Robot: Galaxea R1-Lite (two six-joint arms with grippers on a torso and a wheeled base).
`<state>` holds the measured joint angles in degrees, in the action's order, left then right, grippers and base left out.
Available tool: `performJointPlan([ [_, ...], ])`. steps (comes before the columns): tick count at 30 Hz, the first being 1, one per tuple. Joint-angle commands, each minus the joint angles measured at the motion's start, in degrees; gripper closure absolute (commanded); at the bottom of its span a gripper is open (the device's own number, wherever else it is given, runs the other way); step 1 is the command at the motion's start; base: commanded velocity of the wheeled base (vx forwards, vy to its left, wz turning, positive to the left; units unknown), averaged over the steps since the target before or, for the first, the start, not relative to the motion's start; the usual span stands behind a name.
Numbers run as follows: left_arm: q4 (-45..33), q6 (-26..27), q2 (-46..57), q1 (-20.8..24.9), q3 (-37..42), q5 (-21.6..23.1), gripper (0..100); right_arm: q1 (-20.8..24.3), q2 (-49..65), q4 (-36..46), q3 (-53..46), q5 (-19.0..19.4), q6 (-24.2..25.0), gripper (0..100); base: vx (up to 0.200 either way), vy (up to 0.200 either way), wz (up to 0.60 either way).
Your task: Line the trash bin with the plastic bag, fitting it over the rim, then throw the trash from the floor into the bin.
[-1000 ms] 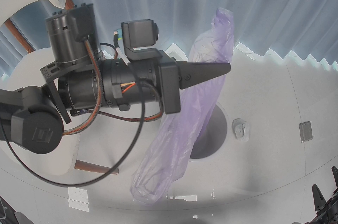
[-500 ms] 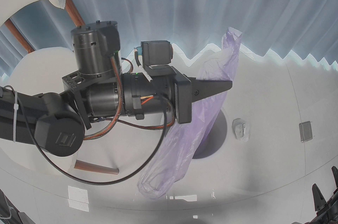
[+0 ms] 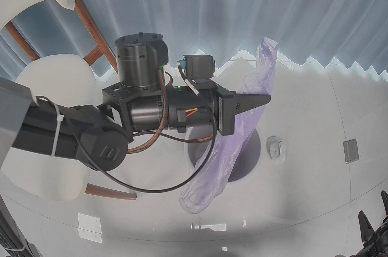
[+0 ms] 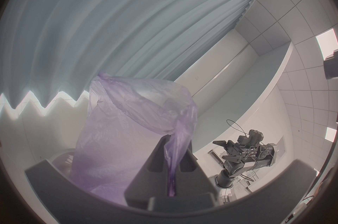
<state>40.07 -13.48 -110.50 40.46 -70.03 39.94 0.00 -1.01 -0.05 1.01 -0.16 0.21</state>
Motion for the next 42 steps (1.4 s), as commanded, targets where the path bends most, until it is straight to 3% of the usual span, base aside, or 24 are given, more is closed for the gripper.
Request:
performJointPlan([
  [1, 0.01, 0.12, -3.59, -0.12, -1.51, -0.03, 100, 0.0, 1.01, -0.04, -1.01, -0.02, -0.03, 0, 0.0, 0.0, 0.0],
  [4, -0.7, 0.56, -4.11, -0.12, -2.21, -0.03, 100, 0.0, 1.01, -0.04, -1.01, -0.02, -0.03, 0, 0.0, 0.0, 0.0],
  [8, -2.37, 4.96, -4.99, -0.03, -2.04, -0.83, 100, 0.0, 1.01, -0.04, -1.01, -0.02, -0.03, 0, 0.0, 0.0, 0.0],
  [10, -6.14, 11.29, -5.08, 0.85, -1.33, -8.56, 100, 0.0, 1.01, -0.04, -1.01, -0.02, -0.03, 0, 0.0, 0.0, 0.0],
  [12, -6.32, 11.64, -5.08, 1.11, -1.24, -9.61, 100, 0.0, 1.01, -0.04, -1.01, -0.02, -0.03, 0, 0.0, 0.0, 0.0],
  [13, -7.11, 11.9, -4.73, 3.84, -0.28, -18.05, 100, 0.0, 1.01, -0.04, -1.01, 0.07, 0.06, 0, 0.0, 0.0, 0.0],
  [14, -7.11, 11.9, -4.73, 3.84, -0.28, -18.05, 100, 0.0, 1.01, -0.04, -1.01, 0.07, 0.06, 0, 0.0, 0.0, 0.0],
  [16, -7.29, 11.46, -4.38, 6.47, 2.45, -23.24, 100, 0.0, 1.01, -0.04, -1.01, -0.11, 0.23, 0, 0.0, 0.0, 0.0],
  [19, -7.29, 11.72, -3.94, 8.58, 5.17, -26.4, 100, 0.0, 1.01, -0.04, -1.01, -0.9, 0.5, 0, 0.0, 0.0, 0.0],
  [22, -8.61, 12.08, -2.62, 11.13, 8.95, -32.64, 100, 0.0, 1.01, -0.04, -1.01, -1.07, 0.85, 0, 0.0, 0.0, 0.0],
  [25, -9.57, 12.78, -1.83, 11.39, 9.83, -35.01, 100, 0.0, 1.01, -0.04, -1.01, -0.81, 0.85, 0, 0.0, 0.0, 0.0],
  [30, -8.87, 21.83, -1.21, 11.04, 11.76, -42.22, 100, 0.0, 1.01, -0.04, -0.92, -0.46, 0.41, 0, 0.0, 0.0, 0.0],
  [34, -8.25, 21.22, 0.81, 12.19, 13.26, -48.55, 100, 0.0, 1.01, -0.92, -0.48, -0.46, 1.46, 0, 0.0, 0.0, 0.0],
  [36, -8.17, 19.28, 1.25, 13.5, 13.61, -51.45, 100, 1.14, -2.77, -4.08, 5.4, -1.6, 6.56, 0, 0.0, 0.0, 0.0],
  [38, -6.94, 16.73, 1.25, 14.73, 13.52, -55.93, 100, 3.78, -12.17, -8.92, 8.92, -4.06, 8.85, 0, 0.0, 0.0, 0.0],
  [42, -1.49, 12.87, -0.16, 17.64, 13.7, -60.77, 100, 11.78, -23.6, -9.27, 10.06, -3.36, 11.75, 0, 0.0, 0.0, 0.0],
])
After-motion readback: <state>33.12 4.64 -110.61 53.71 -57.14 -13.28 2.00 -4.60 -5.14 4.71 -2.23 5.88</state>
